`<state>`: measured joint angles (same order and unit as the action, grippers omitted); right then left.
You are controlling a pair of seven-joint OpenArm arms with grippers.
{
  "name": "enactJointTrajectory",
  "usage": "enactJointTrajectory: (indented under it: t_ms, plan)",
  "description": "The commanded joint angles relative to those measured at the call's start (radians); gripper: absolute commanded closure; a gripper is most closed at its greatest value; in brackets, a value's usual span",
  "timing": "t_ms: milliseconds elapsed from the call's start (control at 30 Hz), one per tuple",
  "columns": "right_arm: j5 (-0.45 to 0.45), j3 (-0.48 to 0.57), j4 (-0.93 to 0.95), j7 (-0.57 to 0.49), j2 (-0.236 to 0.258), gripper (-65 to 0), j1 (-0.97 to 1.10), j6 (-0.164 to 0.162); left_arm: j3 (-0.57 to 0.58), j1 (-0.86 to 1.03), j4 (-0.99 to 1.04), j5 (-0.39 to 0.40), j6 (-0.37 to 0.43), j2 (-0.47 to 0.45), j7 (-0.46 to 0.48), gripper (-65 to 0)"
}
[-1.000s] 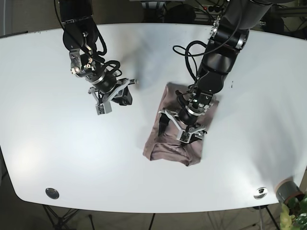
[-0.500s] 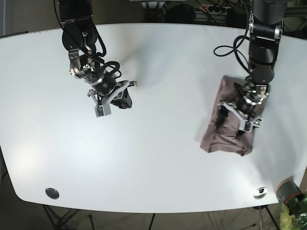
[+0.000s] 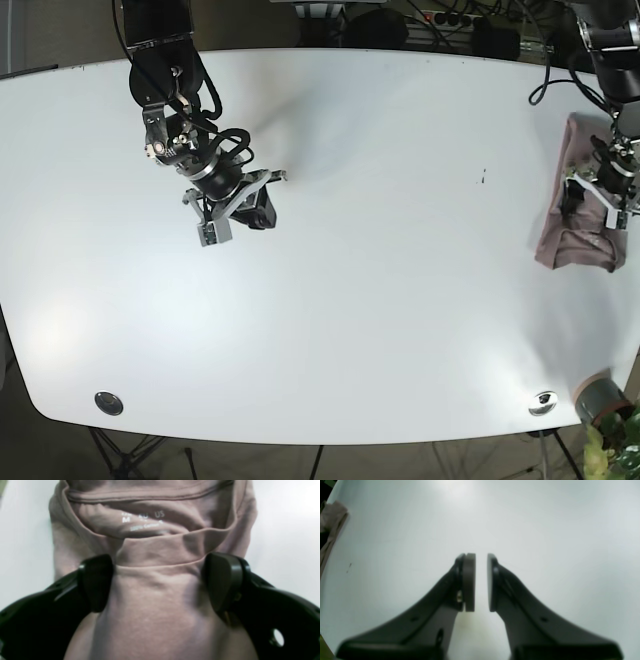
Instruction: Fold the T-shirt properly
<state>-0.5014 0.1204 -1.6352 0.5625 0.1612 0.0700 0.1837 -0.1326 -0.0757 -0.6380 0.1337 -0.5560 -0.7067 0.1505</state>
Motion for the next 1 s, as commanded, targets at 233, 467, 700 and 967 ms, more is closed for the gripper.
enactJointTrajectory:
  t_ms: [233,467,700,967]
  plan:
    - [-0.009,-0.003,-0.075,-0.02,0.01,-7.3,-0.008,0.01,0.004,0.015,0.148,0.068,0.014,-0.172,-0.068,-54.2]
    - [-0.007,-0.001,-0.075,-0.02,0.005,-7.3,-0.012,0.01,0.0,0.015,0.024,0.074,0.014,-0.173,-0.073,-54.2]
    - [-0.001,-0.001,-0.076,-0.02,0.01,-7.3,-0.012,0.01,-0.002,0.017,-0.07,0.136,0.014,-0.17,-0.075,-54.2]
    - [0.0,-0.001,-0.107,-0.022,0.036,-7.3,-0.016,0.01,-0.003,0.018,-0.25,0.266,0.021,-0.173,-0.165,-54.0]
